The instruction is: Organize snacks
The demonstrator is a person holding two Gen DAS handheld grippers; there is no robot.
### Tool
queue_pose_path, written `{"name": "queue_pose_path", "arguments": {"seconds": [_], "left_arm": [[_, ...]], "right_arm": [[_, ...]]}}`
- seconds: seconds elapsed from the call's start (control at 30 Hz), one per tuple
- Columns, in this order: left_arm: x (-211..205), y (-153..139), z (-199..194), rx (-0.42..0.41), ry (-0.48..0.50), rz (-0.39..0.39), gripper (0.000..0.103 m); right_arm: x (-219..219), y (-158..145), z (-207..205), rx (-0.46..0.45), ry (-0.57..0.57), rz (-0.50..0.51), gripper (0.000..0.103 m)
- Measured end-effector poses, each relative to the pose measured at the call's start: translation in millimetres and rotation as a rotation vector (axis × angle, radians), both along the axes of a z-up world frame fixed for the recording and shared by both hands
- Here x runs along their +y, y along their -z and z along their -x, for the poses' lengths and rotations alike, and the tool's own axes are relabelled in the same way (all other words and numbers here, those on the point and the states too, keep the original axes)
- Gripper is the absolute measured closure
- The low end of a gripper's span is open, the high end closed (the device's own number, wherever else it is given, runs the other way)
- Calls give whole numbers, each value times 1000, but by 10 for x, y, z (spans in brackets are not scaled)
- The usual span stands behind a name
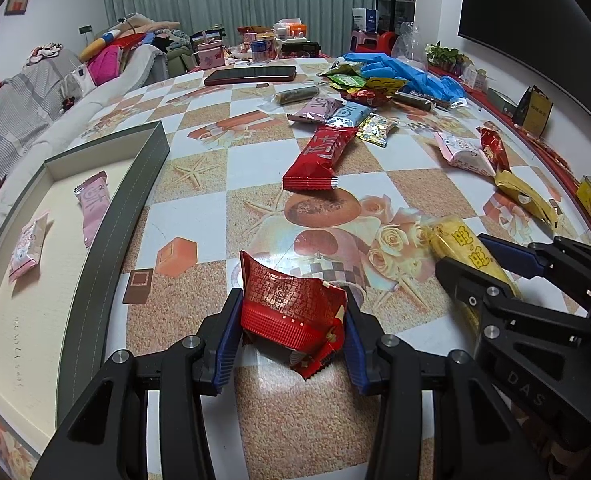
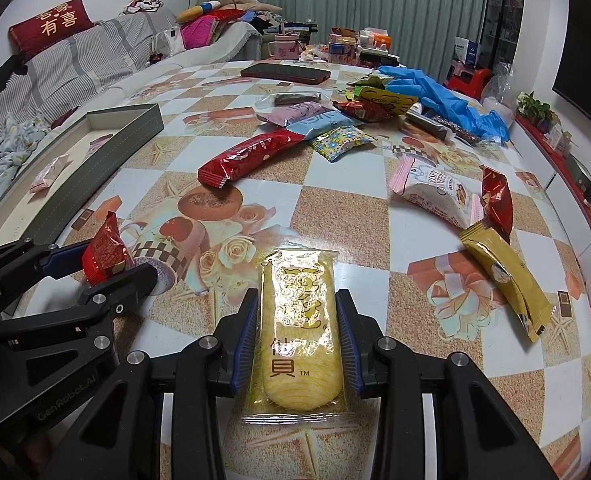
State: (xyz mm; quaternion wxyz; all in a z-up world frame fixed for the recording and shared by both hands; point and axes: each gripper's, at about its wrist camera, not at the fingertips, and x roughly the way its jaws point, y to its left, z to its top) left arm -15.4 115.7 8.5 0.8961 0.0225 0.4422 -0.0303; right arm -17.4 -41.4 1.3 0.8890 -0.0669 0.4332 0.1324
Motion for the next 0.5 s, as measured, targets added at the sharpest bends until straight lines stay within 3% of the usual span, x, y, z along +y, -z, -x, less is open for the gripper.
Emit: {"name": "queue_pose_path", "arguments": {"seconds": [0.5], "left_arm": [[3,1,9,-1,-1,0,54]], "right_arm": [[2,0,1,0,0,-1,64]]}}
